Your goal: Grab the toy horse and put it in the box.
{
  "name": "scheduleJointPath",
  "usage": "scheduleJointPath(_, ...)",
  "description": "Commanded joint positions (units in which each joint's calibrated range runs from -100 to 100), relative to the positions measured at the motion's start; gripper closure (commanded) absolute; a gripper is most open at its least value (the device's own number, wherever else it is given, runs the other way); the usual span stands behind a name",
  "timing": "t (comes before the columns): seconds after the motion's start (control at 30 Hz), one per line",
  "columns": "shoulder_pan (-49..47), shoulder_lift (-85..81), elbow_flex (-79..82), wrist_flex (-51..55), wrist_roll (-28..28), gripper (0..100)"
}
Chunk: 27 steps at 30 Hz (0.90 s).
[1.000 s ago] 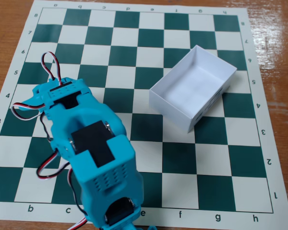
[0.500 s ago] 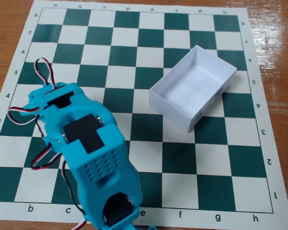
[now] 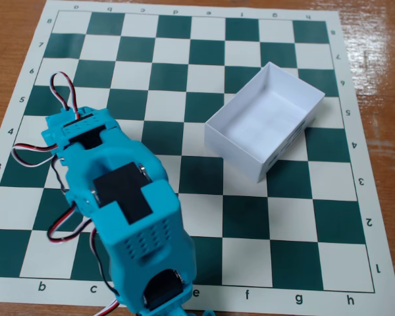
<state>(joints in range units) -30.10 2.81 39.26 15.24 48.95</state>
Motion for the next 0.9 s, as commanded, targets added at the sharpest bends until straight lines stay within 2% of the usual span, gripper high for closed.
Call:
scheduleJointPath(0.0, 2.5, -7.6, 0.8, 1.9, 0.0, 100)
scheduleJointPath(0.47, 19.5, -28.9, 6.6, 12.9, 0.5, 100)
scheduleJointPath(0.87, 37.2, -30.7, 3.8, 13.1, 1.4, 100)
